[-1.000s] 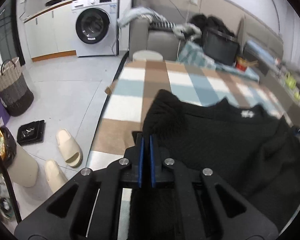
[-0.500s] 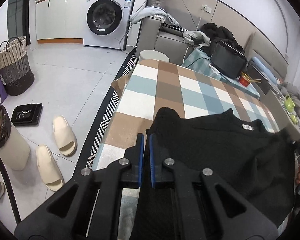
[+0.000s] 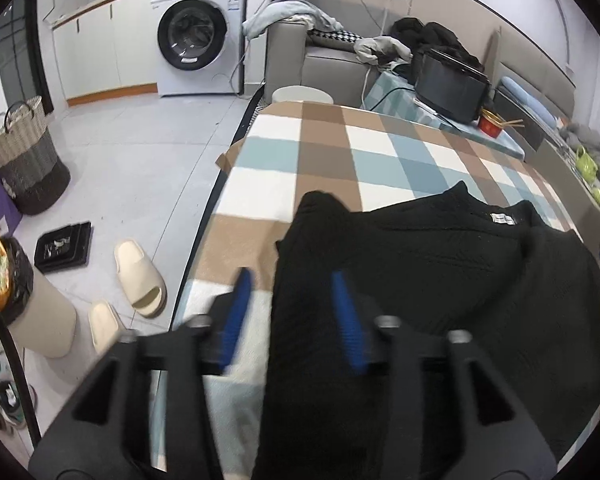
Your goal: Fold small clothes
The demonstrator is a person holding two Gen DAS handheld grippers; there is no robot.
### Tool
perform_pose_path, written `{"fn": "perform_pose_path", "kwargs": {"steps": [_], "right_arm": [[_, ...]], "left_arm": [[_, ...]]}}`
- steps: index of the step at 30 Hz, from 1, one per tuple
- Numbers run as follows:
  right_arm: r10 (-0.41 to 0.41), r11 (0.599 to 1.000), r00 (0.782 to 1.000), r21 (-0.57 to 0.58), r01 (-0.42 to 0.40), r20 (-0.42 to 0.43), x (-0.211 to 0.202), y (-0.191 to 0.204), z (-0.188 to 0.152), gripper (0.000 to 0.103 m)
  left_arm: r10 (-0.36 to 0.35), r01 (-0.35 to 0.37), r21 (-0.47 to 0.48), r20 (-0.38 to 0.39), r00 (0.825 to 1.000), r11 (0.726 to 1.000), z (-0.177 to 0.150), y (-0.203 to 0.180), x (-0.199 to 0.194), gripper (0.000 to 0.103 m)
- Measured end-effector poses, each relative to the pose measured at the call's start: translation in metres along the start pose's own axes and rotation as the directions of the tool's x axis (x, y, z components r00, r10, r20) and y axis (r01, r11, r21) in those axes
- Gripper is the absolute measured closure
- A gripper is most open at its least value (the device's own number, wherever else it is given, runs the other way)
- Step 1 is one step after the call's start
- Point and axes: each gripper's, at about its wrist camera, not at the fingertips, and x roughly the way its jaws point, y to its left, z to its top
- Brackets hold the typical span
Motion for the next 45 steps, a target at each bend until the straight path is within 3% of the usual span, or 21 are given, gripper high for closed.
{"fn": "perform_pose_path", "kwargs": {"steps": [2,8,14,19,24,29,32,36,39,41,43,45], "right_arm": [[0.007,0.999,1.0,-0.039,-0.007,-0.003,-0.004,0.007,-0.005,0.058],[0.014,0.997,1.0,-0.076,-0.016,-0.017,-0.013,0.015,-0.015,0.058],[0.005,0.998,0.999,-0.067,-0.007,-0.033,-0.009,0.009,-0.019,0.058],[0.001,0.998,0.999,-0.059,-0.003,-0.043,-0.005,0.005,-0.021,0.058],[0.008,0.998,0.999,-0.055,-0.01,-0.048,-0.004,0.006,-0.023,0.058],[0.003,0.998,0.999,-0.059,-0.006,-0.048,-0.006,0.006,-0.024,0.058],[0.007,0.999,0.999,-0.046,-0.009,-0.048,-0.007,0.003,-0.024,0.058],[0.012,0.999,0.998,-0.031,-0.014,-0.059,-0.007,0.0,-0.027,0.058],[0.012,0.999,0.997,-0.039,-0.015,-0.076,-0.009,-0.001,-0.031,0.054],[0.016,0.999,0.996,-0.044,-0.019,-0.087,-0.013,-0.002,-0.036,0.05],[0.03,0.998,0.995,-0.052,-0.035,-0.097,-0.015,-0.002,-0.042,0.043],[0.027,0.996,0.991,-0.077,-0.037,-0.128,-0.014,-0.001,-0.05,0.04]], "left_arm": [[0.017,-0.017,0.034,0.002,1.0,0.999,0.005,-0.011,0.007,0.042],[0.078,-0.073,0.083,-0.055,0.995,0.994,0.021,-0.026,0.045,0.042],[0.118,-0.11,0.148,-0.042,0.992,0.983,0.022,-0.041,0.054,0.068],[0.109,-0.103,0.169,-0.025,0.994,0.98,0.022,-0.041,0.045,0.096],[0.047,-0.053,0.115,0.051,0.998,0.992,0.022,-0.032,0.017,0.098],[-0.012,0.02,-0.049,0.154,0.988,0.999,0.023,0.005,-0.026,0.098],[-0.025,0.038,-0.113,0.11,0.994,0.993,0.022,0.024,-0.017,0.097],[0.056,-0.053,-0.15,0.018,0.998,0.987,0.014,0.037,0.006,0.097],[0.042,-0.045,-0.192,-0.02,0.999,0.98,0.007,0.046,0.01,0.092],[0.028,-0.034,-0.201,-0.031,0.999,0.979,0.001,0.048,0.004,0.08],[0.027,-0.031,-0.187,-0.028,0.999,0.982,-0.004,0.046,-0.002,0.057],[0.035,-0.038,-0.156,-0.021,0.999,0.987,-0.011,0.04,-0.012,0.044]]}}
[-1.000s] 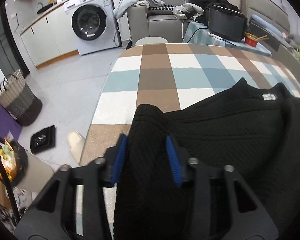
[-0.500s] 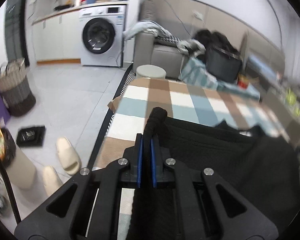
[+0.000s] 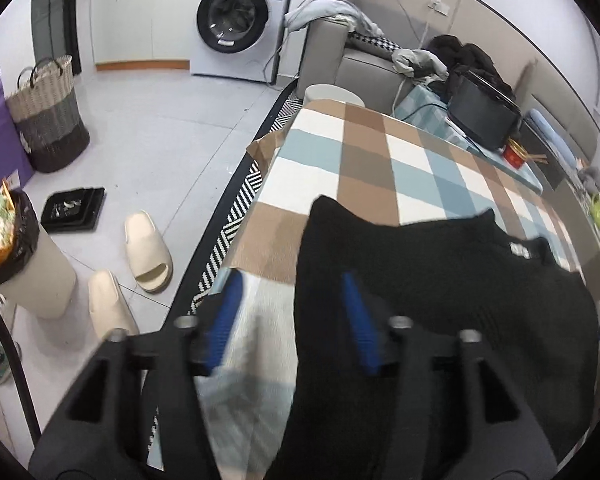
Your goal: Fold small clothes
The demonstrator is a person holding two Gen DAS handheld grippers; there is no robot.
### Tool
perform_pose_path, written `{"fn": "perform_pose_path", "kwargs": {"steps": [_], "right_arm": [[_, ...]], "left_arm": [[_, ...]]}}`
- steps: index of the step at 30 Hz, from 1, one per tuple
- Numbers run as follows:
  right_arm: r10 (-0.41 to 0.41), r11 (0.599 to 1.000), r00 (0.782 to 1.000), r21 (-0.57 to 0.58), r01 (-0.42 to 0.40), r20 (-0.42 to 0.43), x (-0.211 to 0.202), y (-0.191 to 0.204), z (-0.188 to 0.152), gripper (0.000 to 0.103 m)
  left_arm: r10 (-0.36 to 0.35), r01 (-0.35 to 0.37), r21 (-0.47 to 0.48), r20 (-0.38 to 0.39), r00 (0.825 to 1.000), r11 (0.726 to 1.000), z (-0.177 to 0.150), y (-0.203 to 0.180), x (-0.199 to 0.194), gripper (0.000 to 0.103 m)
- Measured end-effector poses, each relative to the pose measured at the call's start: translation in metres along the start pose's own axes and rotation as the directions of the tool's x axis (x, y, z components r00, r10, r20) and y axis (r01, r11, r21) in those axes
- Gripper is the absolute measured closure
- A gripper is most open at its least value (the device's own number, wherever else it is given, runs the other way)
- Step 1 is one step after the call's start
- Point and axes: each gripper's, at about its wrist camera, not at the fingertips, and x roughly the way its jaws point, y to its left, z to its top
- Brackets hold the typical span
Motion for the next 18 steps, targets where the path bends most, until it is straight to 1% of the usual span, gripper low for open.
{"fn": "perform_pose_path", "kwargs": {"steps": [1,2,3,5,7,9,12,14,18], "right_arm": [[-0.004,1.0,1.0,-0.01,0.004,-0.019,0.001,0.001,-0.003,0.04],[-0.004,1.0,0.999,-0.015,0.003,-0.037,0.001,0.002,-0.008,0.04],[0.009,1.0,0.999,-0.017,-0.01,-0.052,-0.001,0.002,-0.014,0.04],[0.053,0.999,0.997,-0.01,-0.054,-0.064,-0.01,0.001,-0.027,0.04],[0.079,0.997,0.995,0.011,-0.078,-0.068,-0.021,-0.003,-0.045,0.036],[0.09,0.996,0.993,0.024,-0.089,-0.072,-0.033,-0.006,-0.066,0.036],[0.119,0.992,0.99,0.058,-0.114,-0.082,-0.047,-0.013,-0.095,0.036],[0.131,0.99,0.989,0.063,-0.127,-0.062,-0.056,-0.015,-0.11,0.034],[0.137,0.99,0.99,0.039,-0.135,-0.044,-0.06,-0.01,-0.121,0.034]], "left_arm": [[0.004,-0.004,0.012,-0.007,1.0,1.0,-0.005,-0.002,-0.006,0.04],[0.002,-0.002,0.016,-0.013,1.0,1.0,-0.007,-0.005,-0.01,0.039],[-0.006,0.007,0.024,-0.022,1.0,1.0,-0.012,-0.006,-0.016,0.039],[-0.015,0.016,0.027,-0.031,0.999,1.0,-0.023,-0.007,-0.029,0.035],[-0.029,0.029,0.016,-0.046,0.999,0.999,-0.038,-0.006,-0.044,0.022],[-0.038,0.039,0.018,-0.06,0.997,0.999,-0.055,-0.006,-0.056,0.021],[-0.021,0.021,0.003,-0.093,0.995,1.0,-0.083,-0.005,-0.071,0.021],[-0.025,0.025,0.003,-0.115,0.993,1.0,-0.101,-0.006,-0.078,0.021],[-0.037,0.039,0.014,-0.115,0.993,0.999,-0.134,-0.01,-0.094,0.021]]}}
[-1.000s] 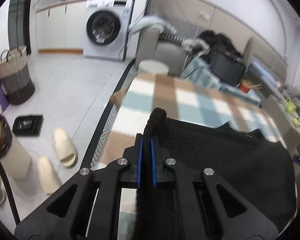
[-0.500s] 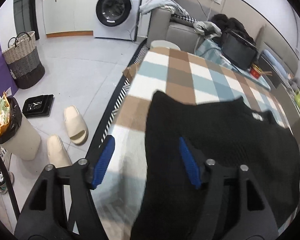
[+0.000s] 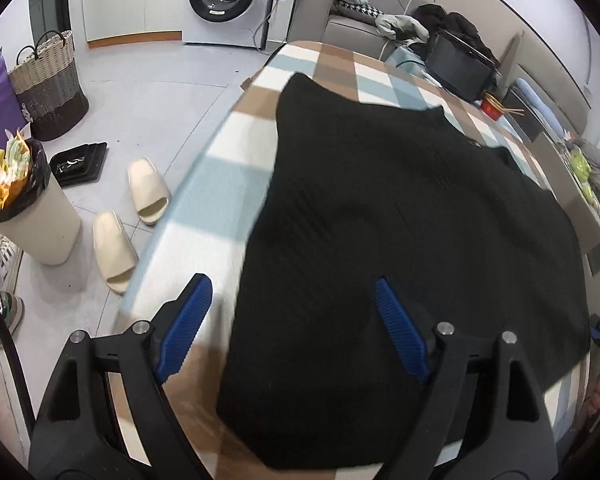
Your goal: Fold small clothes
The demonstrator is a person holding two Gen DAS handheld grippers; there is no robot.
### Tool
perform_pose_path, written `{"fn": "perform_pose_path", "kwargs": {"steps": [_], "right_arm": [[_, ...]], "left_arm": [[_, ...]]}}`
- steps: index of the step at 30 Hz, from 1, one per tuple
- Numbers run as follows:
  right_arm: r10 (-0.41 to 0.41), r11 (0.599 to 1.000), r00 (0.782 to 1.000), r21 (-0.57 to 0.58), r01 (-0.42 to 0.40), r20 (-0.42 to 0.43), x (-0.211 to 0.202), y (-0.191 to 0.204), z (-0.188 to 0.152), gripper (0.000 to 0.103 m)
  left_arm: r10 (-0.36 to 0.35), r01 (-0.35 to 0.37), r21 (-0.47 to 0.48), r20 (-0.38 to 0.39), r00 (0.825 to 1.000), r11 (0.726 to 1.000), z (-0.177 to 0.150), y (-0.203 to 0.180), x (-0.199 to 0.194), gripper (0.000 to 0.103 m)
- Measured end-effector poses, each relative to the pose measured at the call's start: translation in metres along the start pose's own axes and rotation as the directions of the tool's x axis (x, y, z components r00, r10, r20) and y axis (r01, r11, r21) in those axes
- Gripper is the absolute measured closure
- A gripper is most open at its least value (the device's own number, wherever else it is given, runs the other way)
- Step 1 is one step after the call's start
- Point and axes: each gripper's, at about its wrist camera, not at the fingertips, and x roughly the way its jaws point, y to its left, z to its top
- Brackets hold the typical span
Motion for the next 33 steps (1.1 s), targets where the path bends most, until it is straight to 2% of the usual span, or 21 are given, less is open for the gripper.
{"fn": "perform_pose_path", "kwargs": {"steps": [2,4,6,8,11,13,16,18,19,22,24,28,30,32,33], "right_arm": [[0.003,1.0,1.0,-0.018,-0.003,0.002,0.004,0.006,0.0,0.034],[0.012,0.998,1.0,-0.057,-0.013,-0.009,0.011,0.016,0.001,0.043],[-0.001,0.995,1.0,-0.103,-0.001,-0.018,0.02,0.028,0.001,0.071],[-0.009,0.99,1.0,-0.143,0.008,-0.011,0.022,0.037,-0.002,0.079],[-0.007,0.984,1.0,-0.176,0.002,-0.028,0.011,0.041,-0.01,0.085],[-0.021,0.98,0.999,-0.198,0.012,-0.047,0.004,0.041,-0.018,0.085],[-0.069,0.981,0.997,-0.182,0.061,-0.038,-0.002,0.035,-0.022,0.077],[-0.112,0.985,0.994,-0.131,0.109,-0.017,-0.007,0.031,-0.019,0.057],[-0.126,0.986,0.992,-0.11,0.126,0.009,-0.012,0.029,-0.017,0.055],[-0.105,0.991,0.989,-0.073,0.112,0.101,-0.032,0.03,-0.012,0.044],[-0.079,0.995,0.987,-0.057,0.087,0.138,-0.041,0.034,-0.01,0.031],[-0.014,0.998,0.99,-0.058,0.022,0.139,-0.04,0.047,-0.01,0.03],[0.005,0.997,0.992,-0.076,0.004,0.128,-0.034,0.057,-0.013,0.03],[0.023,0.995,0.993,-0.095,-0.012,0.115,-0.029,0.066,-0.016,0.03],[0.027,0.995,0.993,-0.098,-0.016,0.111,-0.027,0.071,-0.017,0.03]], "left_arm": [[-0.002,0.002,0.017,-0.002,1.0,1.0,-0.012,-0.004,-0.005,0.021],[0.002,-0.002,0.044,-0.004,1.0,0.999,-0.024,-0.01,-0.01,0.021],[0.009,-0.008,0.065,-0.007,1.0,0.998,-0.031,-0.013,-0.013,0.021],[0.007,-0.007,0.074,-0.007,1.0,0.997,-0.038,-0.014,-0.016,0.021],[0.015,-0.014,0.073,-0.014,1.0,0.997,-0.046,-0.012,-0.025,0.021],[0.01,-0.009,0.068,-0.018,1.0,0.998,-0.047,-0.008,-0.029,0.021],[-0.012,0.014,0.051,-0.033,0.999,0.999,-0.055,-0.002,-0.035,0.021],[-0.001,0.002,0.036,-0.04,0.999,0.999,-0.06,0.003,-0.04,0.021],[-0.001,0.002,0.025,-0.038,0.999,1.0,-0.063,0.006,-0.044,0.021],[-0.031,0.03,-0.039,-0.024,0.999,0.999,-0.074,0.019,-0.066,0.021],[-0.053,0.051,-0.103,-0.012,0.999,0.993,-0.082,0.03,-0.078,0.021],[-0.123,0.122,-0.197,0.006,0.992,0.973,-0.099,0.042,-0.095,0.03],[-0.159,0.158,-0.227,0.015,0.987,0.961,-0.105,0.042,-0.095,0.03],[-0.15,0.148,-0.227,0.007,0.989,0.963,-0.107,0.037,-0.088,0.031],[-0.126,0.129,-0.212,0.029,0.992,0.969,-0.107,0.032,-0.088,0.03]]}}
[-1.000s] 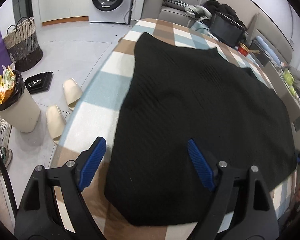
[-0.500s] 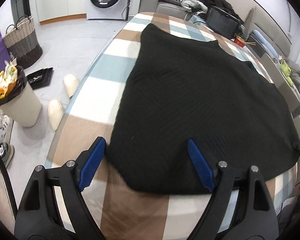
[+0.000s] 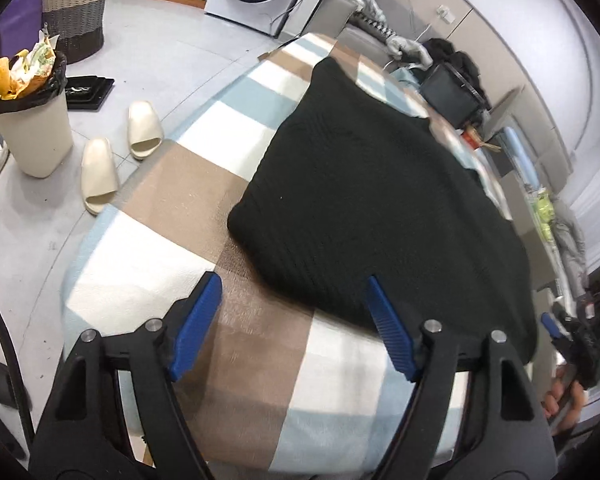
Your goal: Fold small clothes
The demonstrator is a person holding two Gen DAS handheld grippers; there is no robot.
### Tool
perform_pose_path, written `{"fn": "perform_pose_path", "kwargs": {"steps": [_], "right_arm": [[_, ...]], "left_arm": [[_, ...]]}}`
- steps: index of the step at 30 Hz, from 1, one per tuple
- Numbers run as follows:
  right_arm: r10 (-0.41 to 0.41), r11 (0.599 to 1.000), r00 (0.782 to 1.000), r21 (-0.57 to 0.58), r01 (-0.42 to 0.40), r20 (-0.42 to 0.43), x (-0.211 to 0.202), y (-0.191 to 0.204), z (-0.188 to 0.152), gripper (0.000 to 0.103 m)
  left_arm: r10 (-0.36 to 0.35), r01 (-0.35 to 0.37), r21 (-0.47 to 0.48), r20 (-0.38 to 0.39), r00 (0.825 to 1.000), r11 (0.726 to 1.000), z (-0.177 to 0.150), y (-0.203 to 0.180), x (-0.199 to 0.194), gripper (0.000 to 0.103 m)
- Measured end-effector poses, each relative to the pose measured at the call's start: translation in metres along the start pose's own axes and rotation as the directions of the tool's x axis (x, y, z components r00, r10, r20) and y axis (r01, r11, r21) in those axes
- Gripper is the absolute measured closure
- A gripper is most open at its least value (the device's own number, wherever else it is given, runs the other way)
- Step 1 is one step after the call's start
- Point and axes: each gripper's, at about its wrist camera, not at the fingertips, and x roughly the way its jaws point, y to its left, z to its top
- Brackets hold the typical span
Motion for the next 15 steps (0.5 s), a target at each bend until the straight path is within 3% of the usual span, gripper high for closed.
{"fn": "perform_pose_path", "kwargs": {"steps": [5,6,7,9,15], "right_arm": [[0.011,1.0,1.0,0.001,-0.011,-0.012,0.007,0.007,-0.005,0.03],[0.008,1.0,1.0,0.005,-0.008,-0.014,0.01,0.006,-0.005,0.03],[0.005,1.0,1.0,0.01,-0.005,-0.015,0.011,0.006,-0.006,0.03],[-0.002,1.0,1.0,0.022,0.002,-0.02,0.014,0.004,-0.006,0.03],[-0.012,0.999,0.999,0.035,0.013,-0.03,0.019,0.004,-0.008,0.03]], "left_arm": [[0.073,-0.076,0.082,0.04,0.996,0.994,0.01,-0.028,0.021,0.033],[0.083,-0.087,0.094,0.047,0.995,0.992,0.011,-0.033,0.025,0.044],[0.095,-0.101,0.105,0.061,0.994,0.989,0.013,-0.038,0.028,0.065],[0.073,-0.078,0.103,0.057,0.996,0.992,0.018,-0.043,0.035,0.079],[0.03,-0.035,0.037,0.132,0.991,0.999,0.023,-0.027,0.013,0.088]]}}
